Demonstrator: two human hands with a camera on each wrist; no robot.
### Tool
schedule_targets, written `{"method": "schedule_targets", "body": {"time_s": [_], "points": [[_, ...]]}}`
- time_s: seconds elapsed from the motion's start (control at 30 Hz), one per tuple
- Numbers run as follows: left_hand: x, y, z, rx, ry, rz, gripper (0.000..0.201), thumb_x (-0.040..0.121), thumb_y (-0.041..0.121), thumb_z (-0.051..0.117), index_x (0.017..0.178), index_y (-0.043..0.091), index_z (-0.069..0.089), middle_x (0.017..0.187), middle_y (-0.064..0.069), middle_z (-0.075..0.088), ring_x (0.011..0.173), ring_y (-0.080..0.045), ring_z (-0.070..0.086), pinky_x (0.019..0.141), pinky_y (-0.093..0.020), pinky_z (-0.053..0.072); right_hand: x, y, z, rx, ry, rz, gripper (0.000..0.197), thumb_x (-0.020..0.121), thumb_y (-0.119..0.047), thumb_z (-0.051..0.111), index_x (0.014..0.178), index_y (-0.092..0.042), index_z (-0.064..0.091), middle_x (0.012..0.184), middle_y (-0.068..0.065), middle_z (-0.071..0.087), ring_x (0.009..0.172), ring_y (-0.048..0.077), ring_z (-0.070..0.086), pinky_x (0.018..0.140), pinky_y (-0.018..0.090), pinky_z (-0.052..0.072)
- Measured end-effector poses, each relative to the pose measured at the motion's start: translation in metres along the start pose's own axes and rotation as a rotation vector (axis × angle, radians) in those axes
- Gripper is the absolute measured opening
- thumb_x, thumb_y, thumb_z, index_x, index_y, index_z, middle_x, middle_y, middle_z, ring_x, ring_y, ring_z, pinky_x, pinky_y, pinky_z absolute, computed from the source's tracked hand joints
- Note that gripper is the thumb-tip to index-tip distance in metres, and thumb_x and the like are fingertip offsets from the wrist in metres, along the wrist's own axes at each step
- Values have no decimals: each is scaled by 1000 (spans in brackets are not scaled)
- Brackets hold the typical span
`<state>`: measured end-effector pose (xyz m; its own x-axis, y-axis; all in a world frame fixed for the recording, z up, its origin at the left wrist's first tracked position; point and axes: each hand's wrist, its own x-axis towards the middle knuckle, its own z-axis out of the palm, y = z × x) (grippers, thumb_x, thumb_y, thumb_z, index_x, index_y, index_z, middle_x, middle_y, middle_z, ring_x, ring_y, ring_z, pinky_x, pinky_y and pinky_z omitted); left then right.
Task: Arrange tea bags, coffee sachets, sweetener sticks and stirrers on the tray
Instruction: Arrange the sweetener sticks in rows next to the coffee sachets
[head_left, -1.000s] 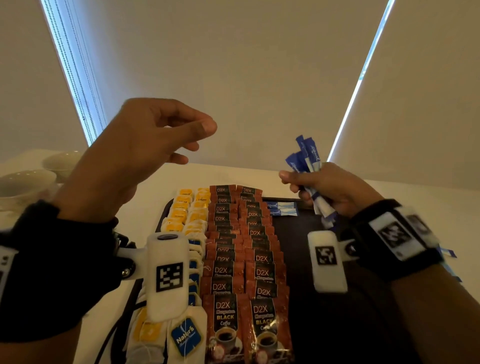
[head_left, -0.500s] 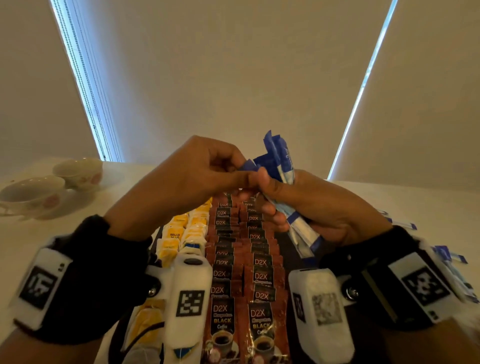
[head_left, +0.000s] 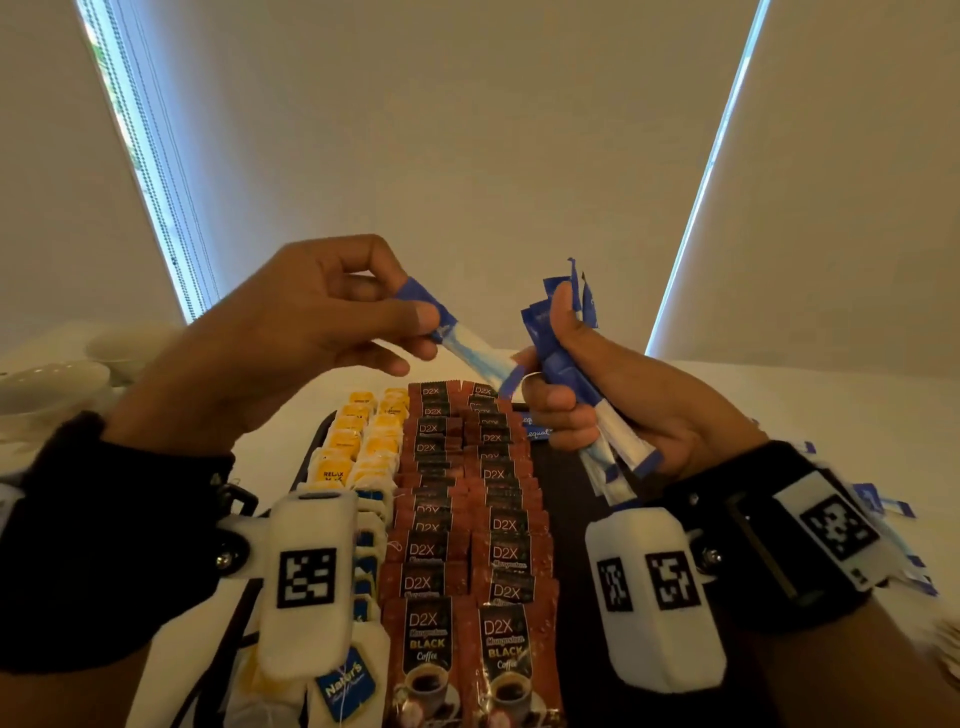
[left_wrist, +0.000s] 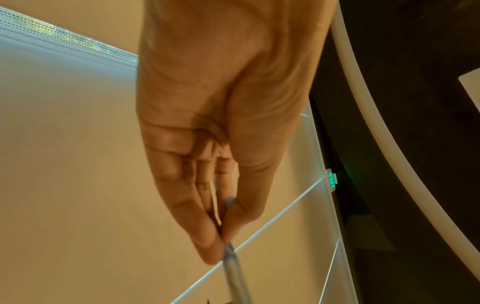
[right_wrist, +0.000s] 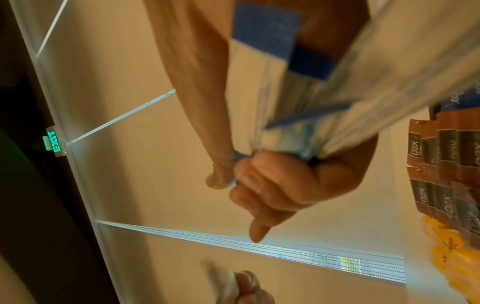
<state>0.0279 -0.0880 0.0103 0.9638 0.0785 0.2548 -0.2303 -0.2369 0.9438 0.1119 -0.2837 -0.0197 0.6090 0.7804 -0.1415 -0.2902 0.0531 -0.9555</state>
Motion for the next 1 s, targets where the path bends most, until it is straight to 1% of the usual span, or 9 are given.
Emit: {"method": "schedule_targets", "body": {"time_s": [0.1,0.17,0.27,0.37,0.53,0.63,0.8,0.9,1.0], "points": [[-2,-1,9,57,-149,-59,23,64,14,70,84,4,65,76,-13,73,65,-15,68,57,-19,54,2,3,3,9,23,7,60,79,-62,36,86,-6,57,47,-2,39,34,4,32,32,13,31],[-2,-4,19,98,-178,-75,27,65,14,71,91,6,68,73,-12,72,65,-15,69,58,-18,55,5,6,6,2,38,-5,57,82,-62,37,84,-9,57,48,-3,37,34,3,31,32,13,31],[-1,-10,33,130,-183,-77,26,72,8,71,98,6,68,70,-12,71,63,-18,69,58,-21,56,10,12,12,-14,138,-17,51,81,-63,43,65,-16,53,45,-6,34,33,3,27,31,12,27],[-2,-14,42,159,-176,-76,22,75,6,71,97,6,68,70,-14,71,61,-18,69,56,-21,56,11,15,15,-167,309,-85,55,84,-63,44,49,-20,47,43,-6,34,32,4,26,32,13,27],[-1,-14,41,202,-151,-39,15,76,10,71,91,11,69,72,-13,71,65,-20,70,56,-20,55,6,13,15,-292,403,-157,49,86,-60,45,72,-14,56,45,-6,38,36,5,28,34,13,26],[1,-13,36,218,-106,-18,14,74,13,71,87,8,68,69,-9,71,63,-17,68,56,-20,55,4,11,12,-437,362,-155,47,86,-58,46,73,-14,58,46,-5,38,37,6,29,36,15,26],[2,-13,21,268,-89,-22,14,72,18,72,81,8,67,68,-6,71,59,-9,66,54,-16,53,-9,6,12,-644,127,-103,34,78,-46,60,66,-15,52,46,-3,38,39,8,30,39,18,26],[1,-12,21,257,-127,-34,22,66,23,72,81,8,65,68,-6,72,61,-11,67,56,-18,55,-16,2,12,-786,141,-92,25,78,-32,69,66,-14,57,45,-3,40,39,9,32,39,18,28],[0,-12,23,348,-219,-69,27,65,28,71,85,11,66,74,-3,73,66,-10,69,55,-17,54,-24,-7,4,-793,212,-134,21,74,-27,72,68,-12,58,44,-4,43,38,9,34,38,18,30]]}}
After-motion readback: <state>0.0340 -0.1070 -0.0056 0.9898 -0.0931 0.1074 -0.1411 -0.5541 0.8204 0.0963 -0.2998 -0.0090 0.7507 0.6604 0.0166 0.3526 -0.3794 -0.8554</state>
